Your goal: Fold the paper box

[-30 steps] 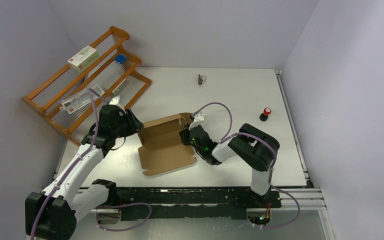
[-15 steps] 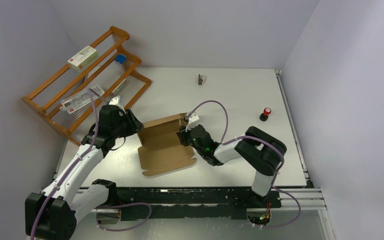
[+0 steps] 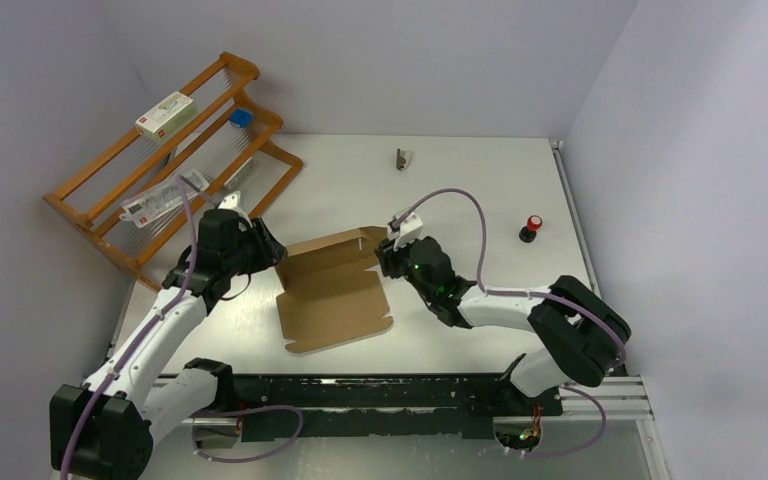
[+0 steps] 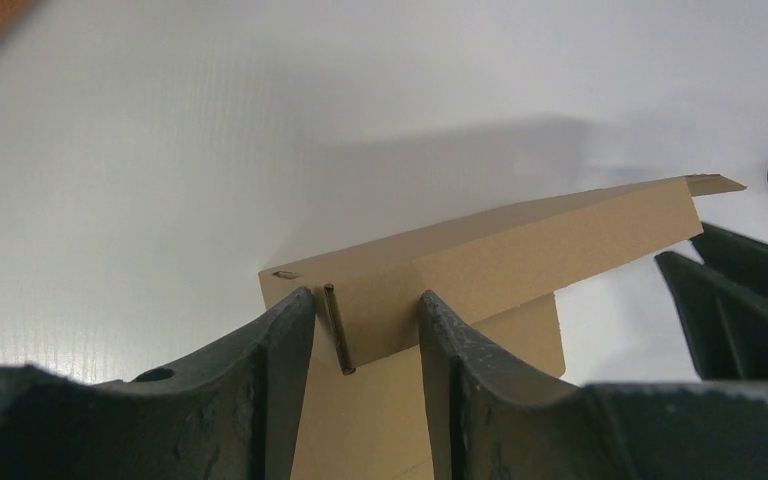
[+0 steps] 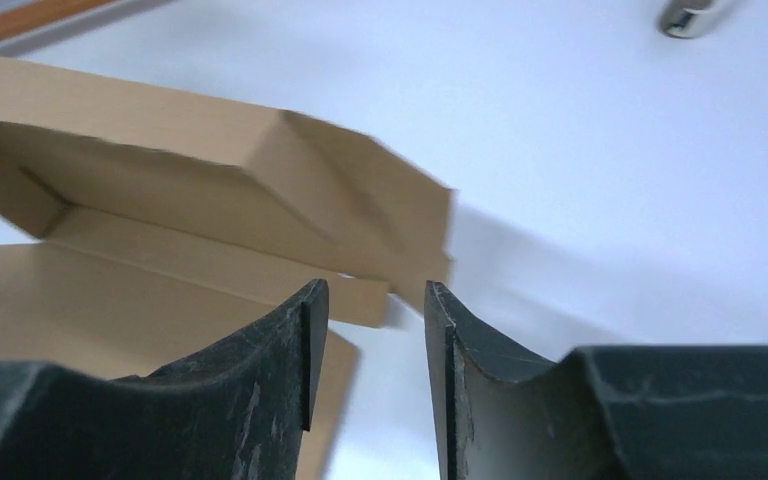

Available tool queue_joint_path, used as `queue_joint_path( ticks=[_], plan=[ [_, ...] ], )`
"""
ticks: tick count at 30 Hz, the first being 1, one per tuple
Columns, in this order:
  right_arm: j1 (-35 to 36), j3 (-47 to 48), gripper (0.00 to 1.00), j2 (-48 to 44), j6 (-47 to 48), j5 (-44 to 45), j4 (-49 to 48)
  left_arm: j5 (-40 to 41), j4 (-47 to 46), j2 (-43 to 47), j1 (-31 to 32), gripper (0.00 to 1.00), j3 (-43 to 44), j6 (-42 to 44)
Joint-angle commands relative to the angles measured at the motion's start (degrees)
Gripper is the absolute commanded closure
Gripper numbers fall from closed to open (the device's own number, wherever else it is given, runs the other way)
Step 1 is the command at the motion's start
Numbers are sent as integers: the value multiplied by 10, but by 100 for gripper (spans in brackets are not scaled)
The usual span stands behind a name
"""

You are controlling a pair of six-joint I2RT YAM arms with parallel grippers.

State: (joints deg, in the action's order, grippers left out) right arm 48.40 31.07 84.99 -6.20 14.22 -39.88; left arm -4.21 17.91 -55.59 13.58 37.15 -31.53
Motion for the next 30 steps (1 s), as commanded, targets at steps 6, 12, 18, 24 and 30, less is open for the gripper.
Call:
queue_joint_path(
  ticks=[6, 12, 18, 24, 30],
  plan=[
    [-79, -6, 50, -3, 112, -117, 6, -5, 36, -16, 0, 52, 25, 21],
    [-110, 24, 48, 43, 163, -202, -13, -8, 40, -25, 0, 52, 31, 27],
    [-124, 53, 50, 96, 192, -252, -35, -9, 45, -27, 0, 53, 35, 31],
    [-133, 76, 57, 133, 206, -311, -51, -12, 48, -29, 0, 53, 39, 36],
    [-138, 86, 79, 132, 191, -361, -20, 0, 62, -25, 0, 52, 52, 43]
  ],
)
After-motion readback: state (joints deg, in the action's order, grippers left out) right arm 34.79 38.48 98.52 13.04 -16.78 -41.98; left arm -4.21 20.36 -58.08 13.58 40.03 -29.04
